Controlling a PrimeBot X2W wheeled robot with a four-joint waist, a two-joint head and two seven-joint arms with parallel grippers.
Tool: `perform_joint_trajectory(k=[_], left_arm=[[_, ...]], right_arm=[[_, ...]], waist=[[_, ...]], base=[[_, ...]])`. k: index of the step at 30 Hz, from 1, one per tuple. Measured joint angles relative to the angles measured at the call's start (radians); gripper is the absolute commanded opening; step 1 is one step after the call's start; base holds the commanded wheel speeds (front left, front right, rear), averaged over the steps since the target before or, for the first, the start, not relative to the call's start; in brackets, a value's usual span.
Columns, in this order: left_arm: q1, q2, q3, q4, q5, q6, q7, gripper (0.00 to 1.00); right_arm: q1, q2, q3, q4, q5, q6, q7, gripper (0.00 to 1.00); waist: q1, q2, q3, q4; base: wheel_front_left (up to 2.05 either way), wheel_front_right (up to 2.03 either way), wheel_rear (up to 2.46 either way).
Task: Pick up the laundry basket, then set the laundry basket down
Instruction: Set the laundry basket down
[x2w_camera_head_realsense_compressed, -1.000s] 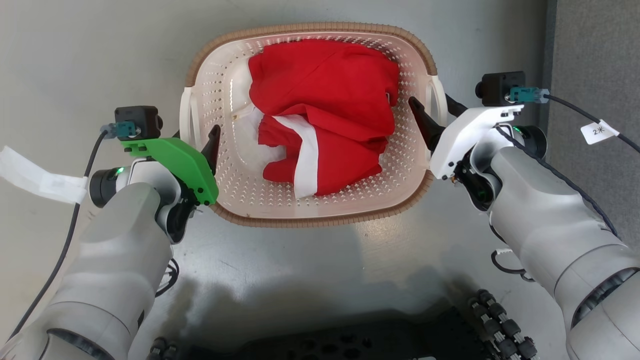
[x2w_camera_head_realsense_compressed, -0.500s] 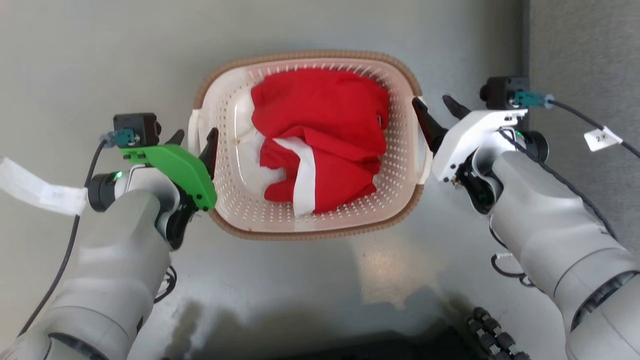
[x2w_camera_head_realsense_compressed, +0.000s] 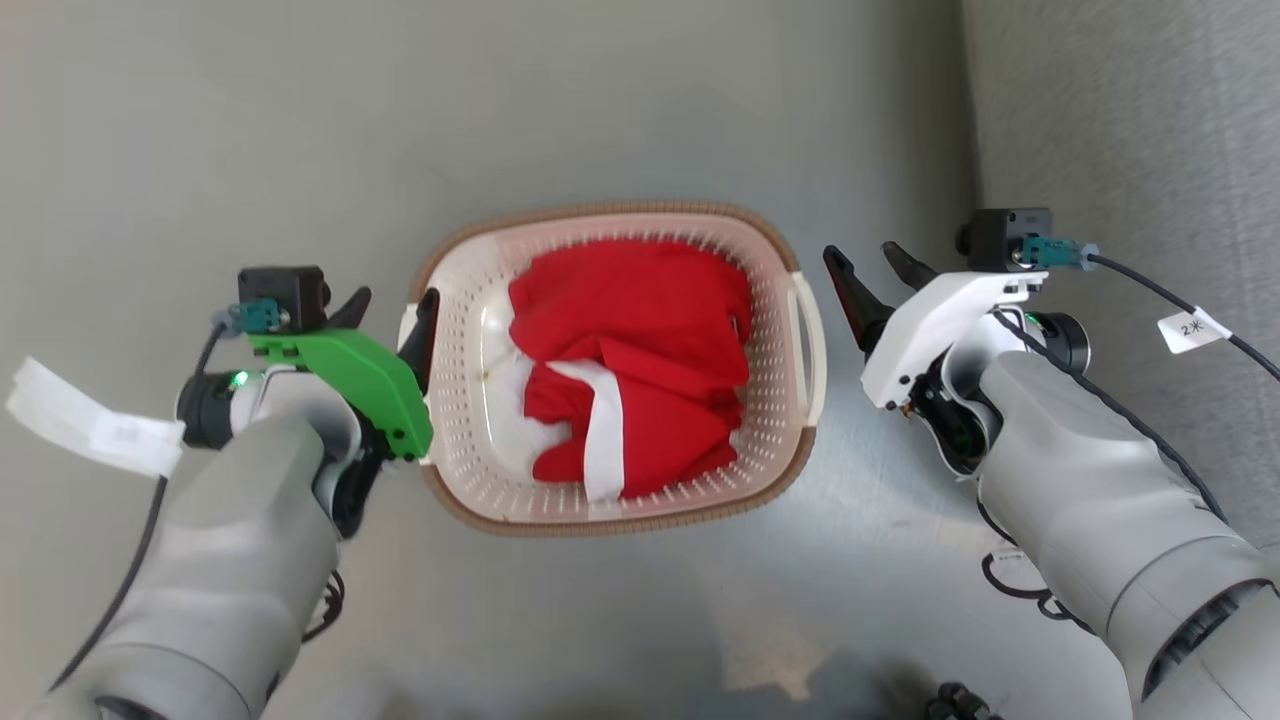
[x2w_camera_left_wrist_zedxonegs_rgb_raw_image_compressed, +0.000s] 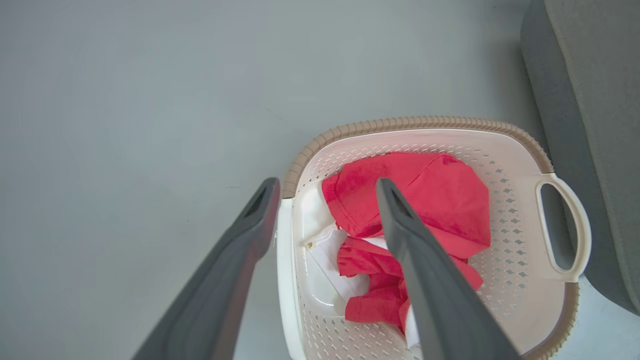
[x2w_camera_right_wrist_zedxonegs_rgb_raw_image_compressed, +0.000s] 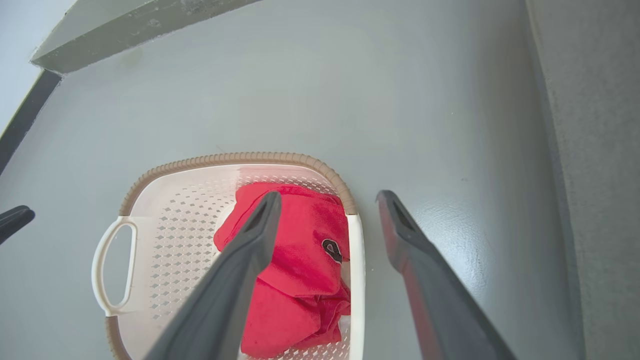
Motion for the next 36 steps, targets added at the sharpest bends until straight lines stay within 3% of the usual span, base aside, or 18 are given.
perform_joint_trajectory(k=[11,16,22,36], left_arm=[[0.059,0.015,-0.011,-0.039,0.02,0.0,-0.008,1.0],[0.067,0.059,0.068,-0.079,0.062,0.0,-0.008,1.0],[0.11,0.063,0.131,-0.149,0.095,0.002,-0.008,1.0],[0.281,0.096,0.255,-0.306,0.196,0.037,-0.008,1.0]], right_arm=[[0.033,-0.041,-0.034,-0.066,-0.018,0.0,-0.002,1.0],[0.034,-0.081,-0.079,-0.115,-0.07,0.0,-0.002,1.0],[0.075,-0.109,-0.13,-0.179,-0.123,-0.005,-0.003,1.0],[0.243,-0.136,-0.257,-0.367,-0.226,-0.061,-0.003,1.0]], waist=[[0.0,0.0,-0.156,-0.003],[0.0,0.0,-0.241,0.002],[0.0,0.0,-0.327,0.011],[0.0,0.0,-0.503,0.033]], base=[[0.0,0.0,0.0],[0.0,0.0,0.0],[0.0,0.0,0.0],[0.0,0.0,0.0]])
